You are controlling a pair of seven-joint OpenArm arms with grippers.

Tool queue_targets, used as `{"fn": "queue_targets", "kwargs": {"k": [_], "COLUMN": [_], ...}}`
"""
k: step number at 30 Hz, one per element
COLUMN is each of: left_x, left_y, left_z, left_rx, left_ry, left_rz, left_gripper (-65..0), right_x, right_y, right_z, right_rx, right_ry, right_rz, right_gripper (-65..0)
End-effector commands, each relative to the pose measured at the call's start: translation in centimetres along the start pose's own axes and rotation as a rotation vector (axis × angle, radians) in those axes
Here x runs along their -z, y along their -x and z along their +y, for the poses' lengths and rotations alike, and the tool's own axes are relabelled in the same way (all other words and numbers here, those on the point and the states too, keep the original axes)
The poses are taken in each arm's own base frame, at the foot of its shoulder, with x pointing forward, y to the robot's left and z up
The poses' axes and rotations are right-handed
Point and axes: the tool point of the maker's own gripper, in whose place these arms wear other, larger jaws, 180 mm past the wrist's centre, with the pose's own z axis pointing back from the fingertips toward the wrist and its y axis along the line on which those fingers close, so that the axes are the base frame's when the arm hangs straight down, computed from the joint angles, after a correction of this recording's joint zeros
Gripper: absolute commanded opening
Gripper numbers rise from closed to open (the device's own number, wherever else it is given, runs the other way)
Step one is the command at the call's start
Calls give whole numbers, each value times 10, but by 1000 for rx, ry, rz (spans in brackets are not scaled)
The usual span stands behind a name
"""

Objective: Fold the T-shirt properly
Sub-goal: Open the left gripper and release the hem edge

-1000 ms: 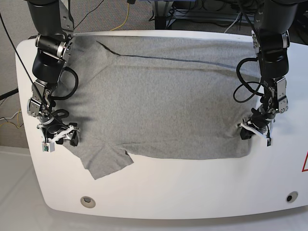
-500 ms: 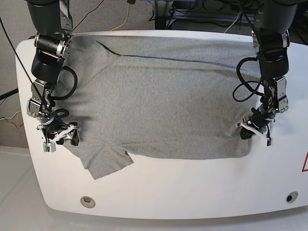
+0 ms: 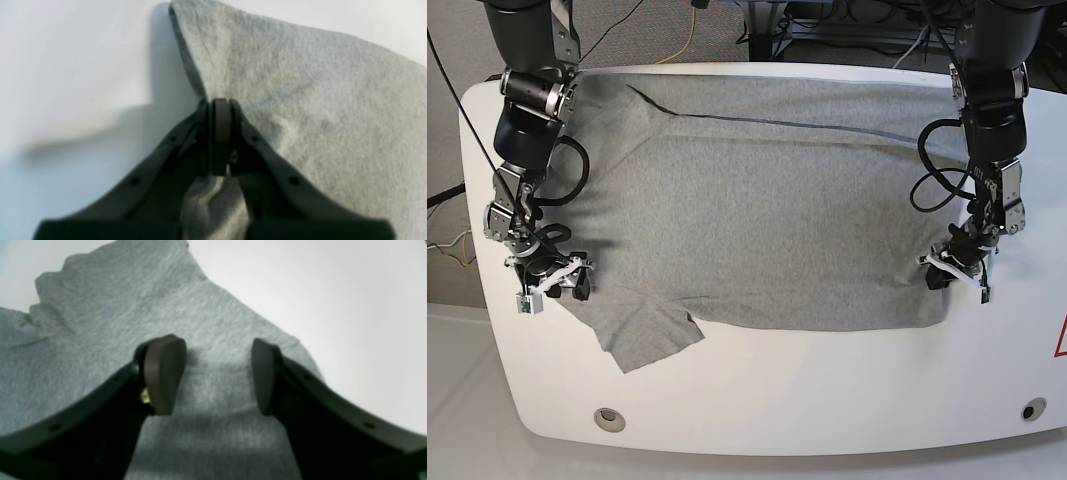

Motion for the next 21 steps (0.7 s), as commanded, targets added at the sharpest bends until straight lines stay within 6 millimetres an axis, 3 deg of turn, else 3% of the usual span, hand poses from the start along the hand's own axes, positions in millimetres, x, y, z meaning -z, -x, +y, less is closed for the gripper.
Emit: {"fn": "queue_targets", "kwargs": {"k": [1, 7, 13, 17, 21], "left_x": [-1, 0, 3, 3, 0], "left_y": [-11, -13, -9, -7, -5], "left_z": [1, -3, -10, -11, -3], "left_rx": [23, 33, 47, 51, 37], "left_ry": [-5, -3, -1, -3, -5], "left_rz": [-10, -15, 14, 26, 20], "left_gripper": [-639, -598, -443, -390, -533], "right_x": [-2, -2, -3, -3, -3], "right_y": [-29, -30, -31, -29, -26], "right_z": [-3, -3, -4, -5, -2], "right_rx": [-4, -5, -6, -4, -8], "right_ry": [-2, 0, -4, -3, -10], "right_rz": [-74, -77, -82, -78, -68], "right_gripper": [-291, -286, -283, -284, -319]}}
